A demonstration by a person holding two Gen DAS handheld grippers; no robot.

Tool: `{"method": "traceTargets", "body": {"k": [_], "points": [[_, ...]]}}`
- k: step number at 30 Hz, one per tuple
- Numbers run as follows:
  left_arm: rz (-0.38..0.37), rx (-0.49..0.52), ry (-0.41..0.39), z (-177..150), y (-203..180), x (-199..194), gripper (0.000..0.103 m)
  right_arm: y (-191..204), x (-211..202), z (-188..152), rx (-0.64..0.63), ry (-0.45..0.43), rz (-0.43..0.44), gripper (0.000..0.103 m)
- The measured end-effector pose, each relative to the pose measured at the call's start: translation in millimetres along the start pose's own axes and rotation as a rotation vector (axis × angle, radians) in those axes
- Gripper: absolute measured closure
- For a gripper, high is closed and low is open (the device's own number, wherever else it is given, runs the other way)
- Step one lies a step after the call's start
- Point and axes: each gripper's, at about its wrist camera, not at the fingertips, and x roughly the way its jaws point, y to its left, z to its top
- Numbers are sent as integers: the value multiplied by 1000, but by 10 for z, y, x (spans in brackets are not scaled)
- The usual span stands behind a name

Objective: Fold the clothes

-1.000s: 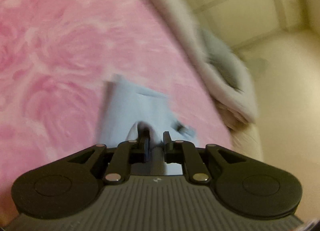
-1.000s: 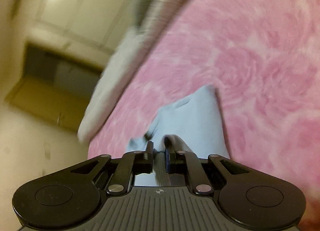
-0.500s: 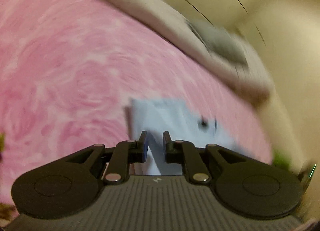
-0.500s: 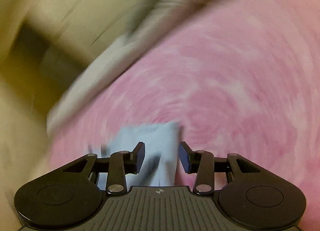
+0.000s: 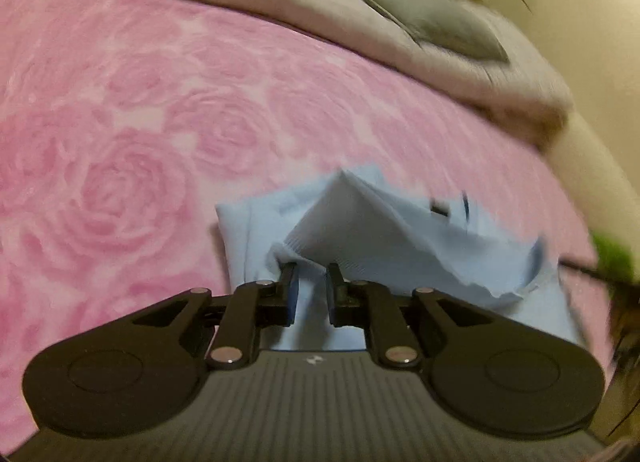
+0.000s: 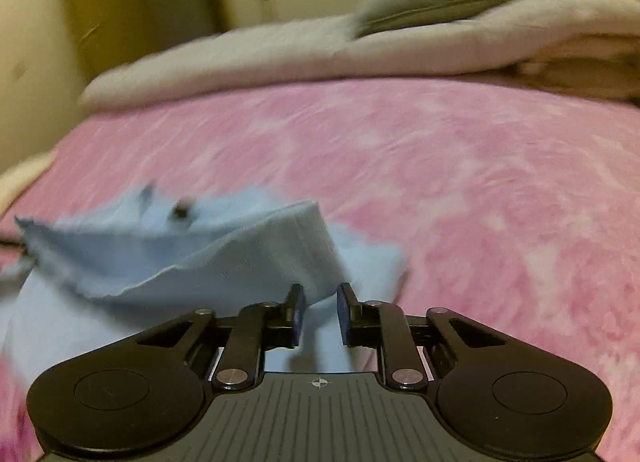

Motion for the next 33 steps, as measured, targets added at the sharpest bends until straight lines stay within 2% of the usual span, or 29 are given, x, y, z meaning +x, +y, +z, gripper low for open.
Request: {"method": "traceTargets", "body": {"k": [2,3,5,9,10,13,15,19,22,25,28,33], "points": [[20,-24,-21,37,45,-15,90,-95,27,51,56,-10,7,84],[29,-16,-24,33,57,-34,86,-129,21,47,65,-5,26,84],[40,-4,-25,26,82,-64,85,-198,8,38,84,5,63,84],[5,1,5,11,138,-62,77,-268,-14,-24,106,54,115,80],[2,7,6,12,138,-57,76,-283,-4,-19,115,56,124,76],[5,43,14,28,112,-4,76,-298,21,9,135,53,137,67],[9,89,21,37,67,30,76,-282,37,41,135,57,139,67],[26,168,11,35,-35,38,83,-194,83,87,92,77,148,67],[22,182,4,27,-52,49,82,-157,146,101,58,91,126,67],[41,205,41,-7,-70,128,82,-163,200,92,55,114,128,67],[46,223,37,-63,-90,120,83,-155,223,54,52,135,126,67],[51,201,44,-117,-26,118,83,-209,170,-26,76,141,154,67]]}}
